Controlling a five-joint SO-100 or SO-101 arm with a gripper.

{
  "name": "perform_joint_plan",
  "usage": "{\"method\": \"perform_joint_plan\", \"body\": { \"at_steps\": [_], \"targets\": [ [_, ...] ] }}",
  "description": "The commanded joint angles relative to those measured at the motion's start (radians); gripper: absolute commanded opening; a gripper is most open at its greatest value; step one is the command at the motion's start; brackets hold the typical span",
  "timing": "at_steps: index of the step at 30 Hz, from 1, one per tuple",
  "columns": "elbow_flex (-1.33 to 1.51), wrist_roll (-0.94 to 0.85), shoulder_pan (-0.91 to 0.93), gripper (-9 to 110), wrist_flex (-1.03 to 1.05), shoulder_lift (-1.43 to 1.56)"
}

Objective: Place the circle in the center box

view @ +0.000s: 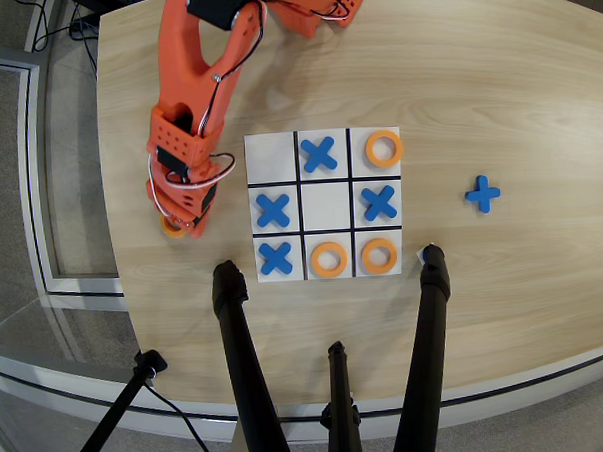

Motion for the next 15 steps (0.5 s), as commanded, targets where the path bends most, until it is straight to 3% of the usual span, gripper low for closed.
{"method": "perform_joint_plan", "body": {
  "at_steps": [1, 15],
  "targets": [
    [0.072, -0.002, -0.009, 9, -0.02, 0.04],
    [0.258, 0.025, -0.074, 0, -0.072, 0.164]
  ]
}}
